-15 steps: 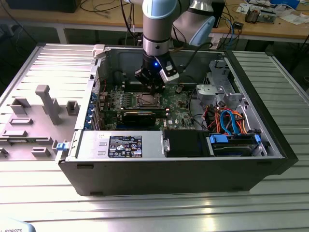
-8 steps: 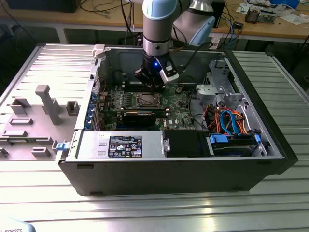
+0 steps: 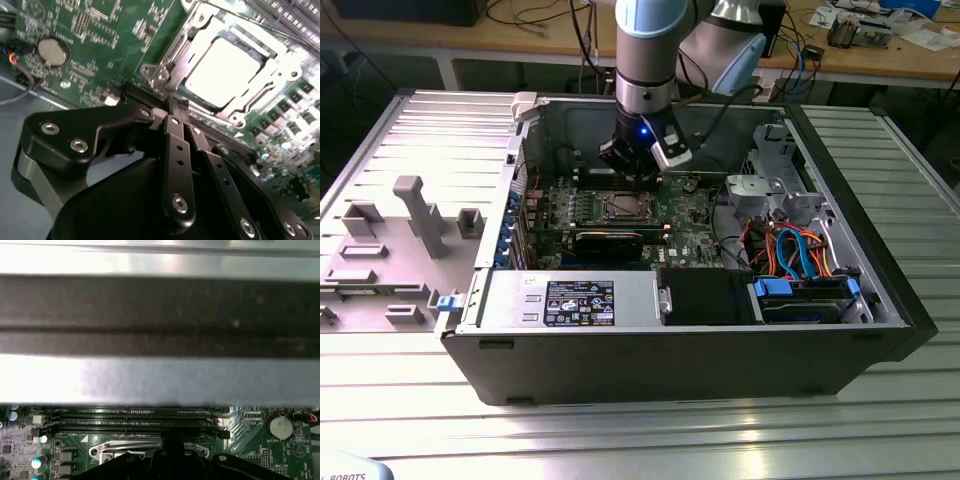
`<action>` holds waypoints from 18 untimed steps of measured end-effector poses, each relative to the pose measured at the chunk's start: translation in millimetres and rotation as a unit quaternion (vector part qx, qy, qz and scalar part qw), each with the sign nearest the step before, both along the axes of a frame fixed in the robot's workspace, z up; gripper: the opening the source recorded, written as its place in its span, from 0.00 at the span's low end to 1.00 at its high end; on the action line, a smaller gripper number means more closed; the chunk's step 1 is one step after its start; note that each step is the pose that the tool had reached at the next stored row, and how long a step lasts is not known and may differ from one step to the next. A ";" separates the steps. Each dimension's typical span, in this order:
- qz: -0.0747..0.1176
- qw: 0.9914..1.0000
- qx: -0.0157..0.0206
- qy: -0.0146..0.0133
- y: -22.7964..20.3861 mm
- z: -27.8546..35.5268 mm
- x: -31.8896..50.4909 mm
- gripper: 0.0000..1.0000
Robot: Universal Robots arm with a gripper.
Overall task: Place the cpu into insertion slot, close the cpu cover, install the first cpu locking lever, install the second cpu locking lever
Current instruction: 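Install the first cpu locking lever, then install the second cpu locking lever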
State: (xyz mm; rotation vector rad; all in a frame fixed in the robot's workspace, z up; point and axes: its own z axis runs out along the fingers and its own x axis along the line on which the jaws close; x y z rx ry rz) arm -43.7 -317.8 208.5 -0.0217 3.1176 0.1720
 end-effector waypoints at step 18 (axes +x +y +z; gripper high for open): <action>0.000 1.000 -0.001 0.000 -1.7 0.0 0.0 0.11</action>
